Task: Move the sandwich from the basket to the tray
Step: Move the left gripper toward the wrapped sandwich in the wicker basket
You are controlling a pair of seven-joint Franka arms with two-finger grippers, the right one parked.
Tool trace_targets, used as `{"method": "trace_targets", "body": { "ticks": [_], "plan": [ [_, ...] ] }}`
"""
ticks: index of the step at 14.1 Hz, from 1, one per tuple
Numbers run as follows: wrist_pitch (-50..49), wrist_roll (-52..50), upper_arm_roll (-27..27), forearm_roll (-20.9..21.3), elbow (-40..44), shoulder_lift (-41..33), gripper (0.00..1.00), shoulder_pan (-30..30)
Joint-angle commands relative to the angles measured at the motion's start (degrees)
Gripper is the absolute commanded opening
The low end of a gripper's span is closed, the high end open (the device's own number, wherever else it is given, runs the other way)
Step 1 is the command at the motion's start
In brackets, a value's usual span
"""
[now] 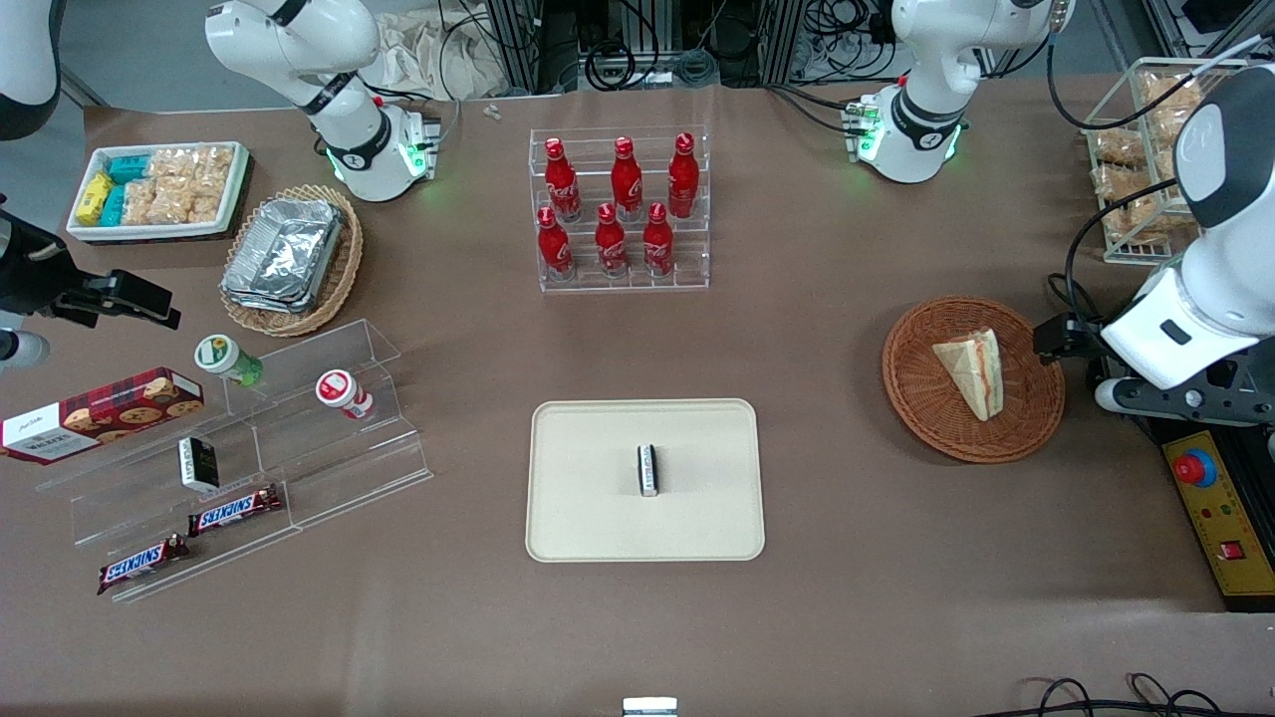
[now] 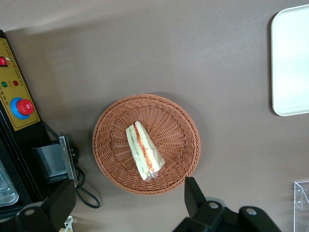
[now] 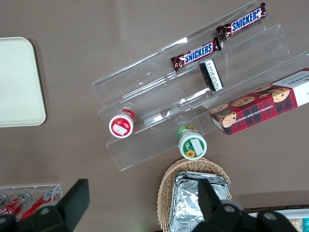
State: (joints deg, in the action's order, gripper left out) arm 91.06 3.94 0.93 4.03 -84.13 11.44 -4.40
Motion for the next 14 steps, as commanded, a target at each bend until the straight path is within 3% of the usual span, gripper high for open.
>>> {"method": "trace_targets", "body": {
  "ticks": [1, 6, 12, 14],
  "plan": [
    [-1.85, -0.34, -0.13, -0.24, 2.39, 0.78, 1.0, -0.09],
    [-1.94, -0.6, -0.4, -0.34, 1.87, 0.69, 1.0, 0.18],
    [-0.01, -4.21, -0.57, -1.39, -5.33, -1.68, 1.0, 2.2],
    [4.37, -4.29, -0.66, -1.66, -11.29, -4.05, 1.0, 3.07]
  ]
}}
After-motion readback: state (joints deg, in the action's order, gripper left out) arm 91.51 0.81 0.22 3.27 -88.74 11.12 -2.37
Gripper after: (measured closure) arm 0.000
